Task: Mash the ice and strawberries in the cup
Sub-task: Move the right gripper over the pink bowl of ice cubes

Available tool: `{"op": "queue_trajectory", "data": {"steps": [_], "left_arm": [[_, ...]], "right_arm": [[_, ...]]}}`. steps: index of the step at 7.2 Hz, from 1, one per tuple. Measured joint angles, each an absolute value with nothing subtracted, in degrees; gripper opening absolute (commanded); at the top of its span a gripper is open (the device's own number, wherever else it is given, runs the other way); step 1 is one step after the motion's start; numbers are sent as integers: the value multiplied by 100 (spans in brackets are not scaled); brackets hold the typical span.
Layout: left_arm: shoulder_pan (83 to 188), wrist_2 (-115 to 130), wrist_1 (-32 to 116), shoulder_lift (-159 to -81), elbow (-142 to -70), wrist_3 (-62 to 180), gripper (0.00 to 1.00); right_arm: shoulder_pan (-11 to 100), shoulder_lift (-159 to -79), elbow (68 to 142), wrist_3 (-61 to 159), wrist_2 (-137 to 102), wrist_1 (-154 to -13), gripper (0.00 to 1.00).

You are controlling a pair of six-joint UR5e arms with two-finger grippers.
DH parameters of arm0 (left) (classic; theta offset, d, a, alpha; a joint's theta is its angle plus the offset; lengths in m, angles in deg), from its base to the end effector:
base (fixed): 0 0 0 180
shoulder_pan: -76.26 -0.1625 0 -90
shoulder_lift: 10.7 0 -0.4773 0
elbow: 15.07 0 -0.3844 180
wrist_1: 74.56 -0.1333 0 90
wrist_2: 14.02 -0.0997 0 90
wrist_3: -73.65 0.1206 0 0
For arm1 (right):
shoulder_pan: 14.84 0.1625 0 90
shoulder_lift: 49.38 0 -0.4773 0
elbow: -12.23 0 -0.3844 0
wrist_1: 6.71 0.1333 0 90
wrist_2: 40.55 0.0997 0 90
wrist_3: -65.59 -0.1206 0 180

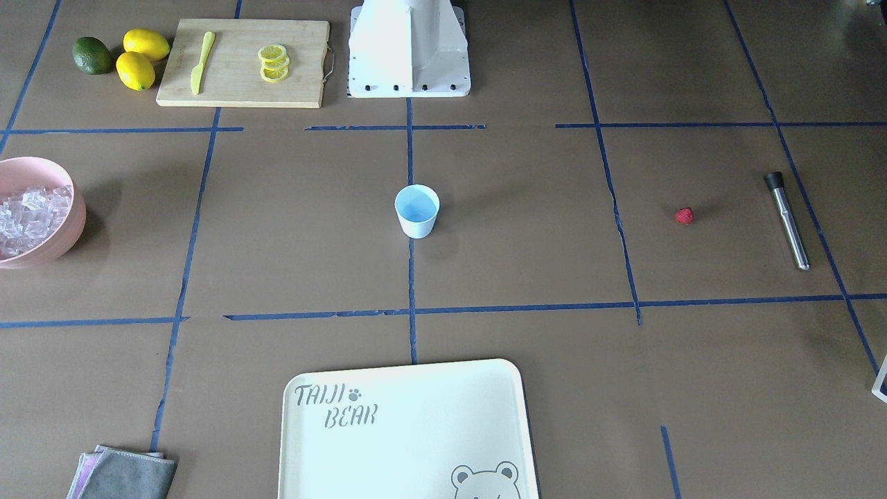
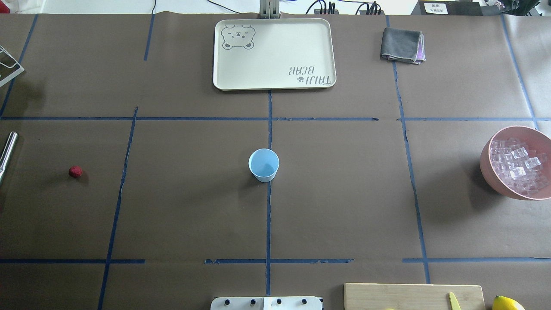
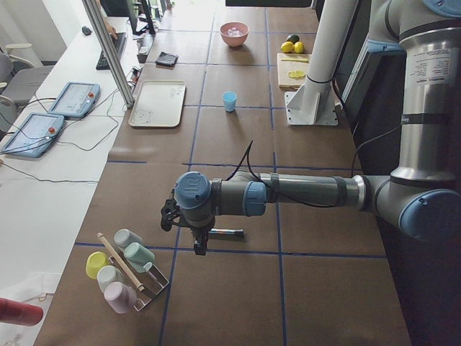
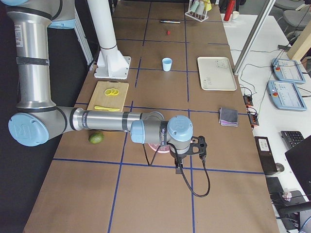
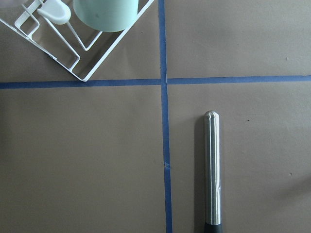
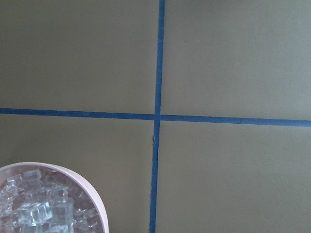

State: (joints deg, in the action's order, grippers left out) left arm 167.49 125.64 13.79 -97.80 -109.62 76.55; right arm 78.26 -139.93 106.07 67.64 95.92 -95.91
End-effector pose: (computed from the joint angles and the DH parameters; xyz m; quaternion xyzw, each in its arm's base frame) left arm -0.0512 -0.4588 0.7062 0.0151 0.4197 0.0132 0.9075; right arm 0.0720 -0.4814 0.6935 0.0505 -0.3924 -0.0057 0.9184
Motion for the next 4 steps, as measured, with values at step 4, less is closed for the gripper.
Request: {"op": "queue_trajectory", "data": {"steps": [4], "left_arm": [[16749,12566,1385,-9760,-10975,7655,100]], "right_arm": [[6785,-14308,11319,4770,9456,-8977,96]]}}
